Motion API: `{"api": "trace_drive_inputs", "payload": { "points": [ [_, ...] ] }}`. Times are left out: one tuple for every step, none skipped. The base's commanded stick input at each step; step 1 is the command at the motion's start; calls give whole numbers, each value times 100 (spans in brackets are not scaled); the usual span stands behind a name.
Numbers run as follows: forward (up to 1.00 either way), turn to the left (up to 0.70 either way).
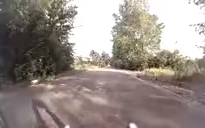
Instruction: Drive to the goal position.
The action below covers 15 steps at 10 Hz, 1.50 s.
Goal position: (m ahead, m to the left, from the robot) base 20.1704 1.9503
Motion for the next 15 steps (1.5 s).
{"api": "trace_drive_inputs", "payload": {
  "points": [
    [70, 0],
    [70, 0],
    [70, 0],
    [70, 0],
    [70, 0],
    [70, 0],
    [70, 0],
    [70, 0],
    [70, 0],
    [70, 0],
    [70, 0],
    [70, 0],
    [70, 0],
    [70, 0],
    [70, 0]
  ]
}}
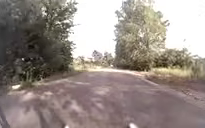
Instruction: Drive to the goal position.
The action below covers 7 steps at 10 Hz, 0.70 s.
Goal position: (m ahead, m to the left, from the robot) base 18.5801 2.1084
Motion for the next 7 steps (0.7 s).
{"api": "trace_drive_inputs", "payload": {
  "points": [
    [70, 0],
    [70, 0],
    [70, 0],
    [70, 0],
    [70, 0],
    [70, 0],
    [70, 0]
  ]
}}
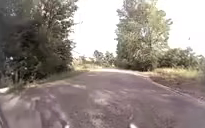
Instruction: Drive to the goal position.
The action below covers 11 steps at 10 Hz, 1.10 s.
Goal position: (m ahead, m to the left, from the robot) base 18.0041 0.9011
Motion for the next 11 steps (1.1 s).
{"api": "trace_drive_inputs", "payload": {
  "points": [
    [70, 0],
    [70, 0],
    [70, 0],
    [70, 0],
    [70, 0],
    [70, 0],
    [70, 0],
    [70, 0],
    [70, 0],
    [70, 0],
    [70, 0]
  ]
}}
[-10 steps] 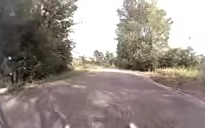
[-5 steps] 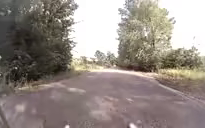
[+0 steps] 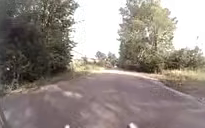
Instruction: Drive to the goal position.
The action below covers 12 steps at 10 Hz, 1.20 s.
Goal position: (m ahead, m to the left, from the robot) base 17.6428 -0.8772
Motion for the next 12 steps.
{"api": "trace_drive_inputs", "payload": {
  "points": [
    [70, 0],
    [70, 0],
    [70, 0],
    [70, 0],
    [70, 0],
    [70, 0],
    [70, 0],
    [70, 0],
    [70, 0],
    [70, 0],
    [70, 0],
    [70, 0]
  ]
}}
